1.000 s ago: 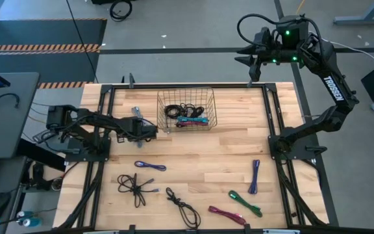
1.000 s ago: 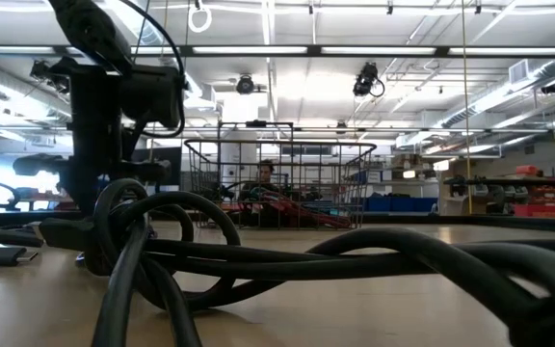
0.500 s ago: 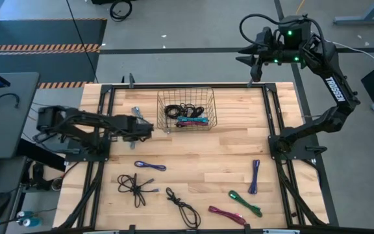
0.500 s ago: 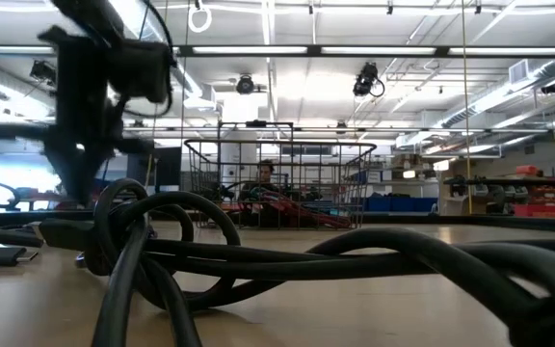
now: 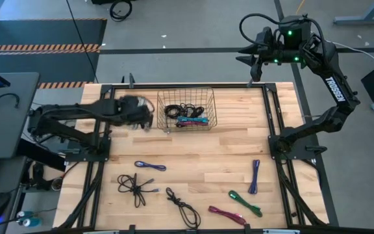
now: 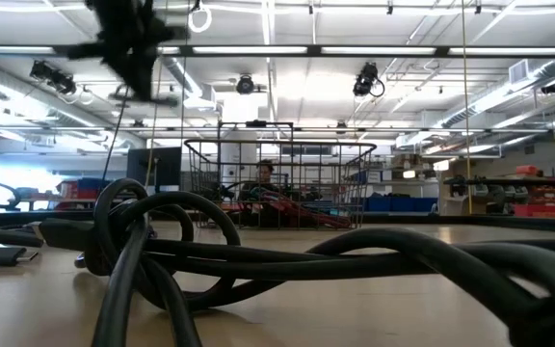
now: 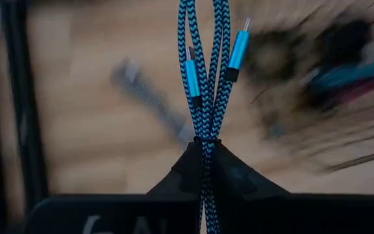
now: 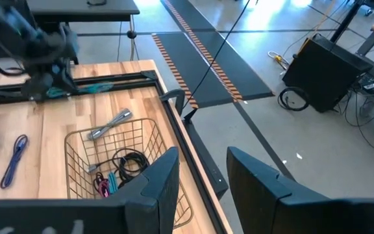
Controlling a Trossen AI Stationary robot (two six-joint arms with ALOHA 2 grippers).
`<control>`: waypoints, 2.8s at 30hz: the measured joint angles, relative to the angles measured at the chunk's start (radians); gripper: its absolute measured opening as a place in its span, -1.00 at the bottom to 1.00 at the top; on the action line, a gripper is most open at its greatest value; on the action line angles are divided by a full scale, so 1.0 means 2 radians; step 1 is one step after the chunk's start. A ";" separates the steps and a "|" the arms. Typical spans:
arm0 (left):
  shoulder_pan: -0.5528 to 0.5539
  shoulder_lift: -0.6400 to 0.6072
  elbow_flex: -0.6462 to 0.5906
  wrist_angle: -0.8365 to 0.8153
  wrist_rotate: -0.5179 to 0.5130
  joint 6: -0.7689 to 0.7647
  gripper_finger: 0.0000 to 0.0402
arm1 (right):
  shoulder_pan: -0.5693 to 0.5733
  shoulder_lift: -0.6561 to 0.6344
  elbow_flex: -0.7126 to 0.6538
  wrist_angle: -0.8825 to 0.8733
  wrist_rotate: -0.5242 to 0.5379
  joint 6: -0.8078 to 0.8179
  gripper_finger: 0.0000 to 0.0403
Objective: Pick and place USB-C Cables
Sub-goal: Put the blue charger cable into the wire basket
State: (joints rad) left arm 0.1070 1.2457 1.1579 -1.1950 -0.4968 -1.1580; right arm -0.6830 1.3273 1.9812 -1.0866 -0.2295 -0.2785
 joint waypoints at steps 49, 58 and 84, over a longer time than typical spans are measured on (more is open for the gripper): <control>0.144 0.436 0.415 0.023 0.276 0.742 -0.92 | 0.000 0.000 0.000 0.012 -0.002 0.073 -0.33; 0.143 0.474 0.415 0.026 0.282 0.742 -0.92 | 0.000 0.000 0.000 0.012 -0.002 0.073 -0.33; 0.141 0.542 0.415 0.087 0.286 0.718 -0.92 | 0.000 0.001 0.000 0.012 -0.004 0.072 -0.33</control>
State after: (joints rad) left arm 0.3889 2.3295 1.9869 -1.0212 0.0742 0.2773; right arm -0.6830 1.3285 1.9812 -1.0634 -0.2375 -0.1340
